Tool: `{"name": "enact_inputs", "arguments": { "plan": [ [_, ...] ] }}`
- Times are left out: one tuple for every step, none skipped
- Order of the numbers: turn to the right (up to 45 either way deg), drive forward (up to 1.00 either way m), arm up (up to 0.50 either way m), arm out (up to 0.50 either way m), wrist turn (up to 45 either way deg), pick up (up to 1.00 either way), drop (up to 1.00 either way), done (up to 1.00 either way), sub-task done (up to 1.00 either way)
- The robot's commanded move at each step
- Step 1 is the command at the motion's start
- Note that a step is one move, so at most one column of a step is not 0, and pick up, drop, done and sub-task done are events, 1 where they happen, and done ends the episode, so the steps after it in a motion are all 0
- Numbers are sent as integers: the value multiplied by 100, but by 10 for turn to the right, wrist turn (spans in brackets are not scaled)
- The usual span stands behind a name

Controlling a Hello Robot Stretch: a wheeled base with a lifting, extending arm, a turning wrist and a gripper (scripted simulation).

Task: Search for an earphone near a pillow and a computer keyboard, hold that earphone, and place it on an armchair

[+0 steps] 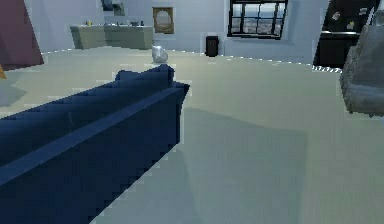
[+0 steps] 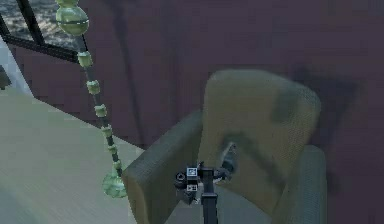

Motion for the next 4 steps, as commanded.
{"name": "enact_inputs", "arguments": {
  "plan": [
    [0,0,-32,0,0,0,0,0,0],
    [0,0,0,0,0,0,100,0,0],
    [0,0,10,0,0,0,0,0,0],
    [0,0,0,-8,0,0,0,0,0]
  ]
}}
